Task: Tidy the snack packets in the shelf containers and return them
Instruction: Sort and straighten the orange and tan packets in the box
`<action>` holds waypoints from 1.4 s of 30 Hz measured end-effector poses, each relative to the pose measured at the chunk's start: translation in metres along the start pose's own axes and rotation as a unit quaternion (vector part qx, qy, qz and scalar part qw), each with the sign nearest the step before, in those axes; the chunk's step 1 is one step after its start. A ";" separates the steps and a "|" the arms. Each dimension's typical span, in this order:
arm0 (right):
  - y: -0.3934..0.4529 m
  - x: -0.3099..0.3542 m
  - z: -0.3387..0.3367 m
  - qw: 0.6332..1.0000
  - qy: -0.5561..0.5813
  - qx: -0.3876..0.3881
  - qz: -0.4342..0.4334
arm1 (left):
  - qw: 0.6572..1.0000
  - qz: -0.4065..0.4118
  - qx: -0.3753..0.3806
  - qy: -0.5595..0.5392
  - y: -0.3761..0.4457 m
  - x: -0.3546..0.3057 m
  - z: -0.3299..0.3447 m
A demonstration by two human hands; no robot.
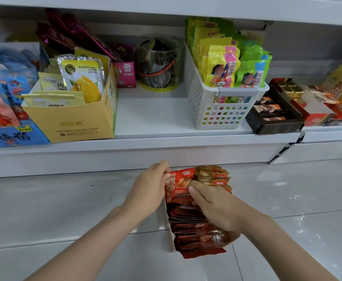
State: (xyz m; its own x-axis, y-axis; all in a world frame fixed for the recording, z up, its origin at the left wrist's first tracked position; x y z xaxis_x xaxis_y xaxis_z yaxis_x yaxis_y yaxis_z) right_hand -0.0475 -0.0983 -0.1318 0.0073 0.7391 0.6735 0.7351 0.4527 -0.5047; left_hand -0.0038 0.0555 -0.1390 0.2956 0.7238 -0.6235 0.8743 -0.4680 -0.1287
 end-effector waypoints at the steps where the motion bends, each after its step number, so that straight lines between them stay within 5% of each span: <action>1: 0.002 0.000 0.001 1.000 -0.009 0.006 0.004 | 1.000 0.000 -0.010 -0.009 0.000 -0.001 -0.002; 6: 0.014 0.000 0.011 0.999 -0.007 0.043 0.024 | 0.990 0.013 -0.100 -0.096 0.010 -0.017 -0.042; 15: -0.013 -0.012 0.002 0.977 0.145 -0.148 0.045 | 0.984 -0.021 -0.057 -0.169 0.011 -0.016 -0.070; 21: -0.009 -0.003 0.000 0.942 0.315 -0.113 -0.035 | 0.962 -0.052 -0.009 -0.267 0.015 -0.008 -0.050; 23: -0.007 -0.002 0.001 0.933 0.341 -0.110 -0.027 | 0.941 -0.072 -0.011 -0.330 0.013 -0.006 -0.039; 27: -0.006 -0.009 0.004 0.917 0.379 -0.122 -0.007 | 0.846 -0.102 0.049 -0.522 -0.004 0.000 0.000; 30: -0.005 -0.011 0.004 0.906 0.404 -0.126 -0.007 | 0.862 -0.085 0.115 -0.486 -0.022 0.001 0.020; 42: -0.004 -0.011 0.007 0.904 0.407 -0.131 -0.004 | 0.861 -0.085 0.085 -0.494 -0.026 0.000 0.028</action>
State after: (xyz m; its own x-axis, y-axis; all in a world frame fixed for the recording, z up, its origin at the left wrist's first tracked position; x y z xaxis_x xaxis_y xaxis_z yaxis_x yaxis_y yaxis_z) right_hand -0.0554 -0.1045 -0.1406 0.4202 0.0755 0.9043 0.8718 0.2430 -0.4254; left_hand -0.0376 0.0539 -0.1573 -0.3765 0.0446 -0.9253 0.7784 -0.5263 -0.3421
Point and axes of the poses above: each hand's wrist, its own y-axis towards the middle knuckle, its own z-axis out of the palm, x = y × z, the point moved 6 cm from there along y, towards the middle knuckle, and after that the axes turned 15 degrees about x, right-handed, at the moved point
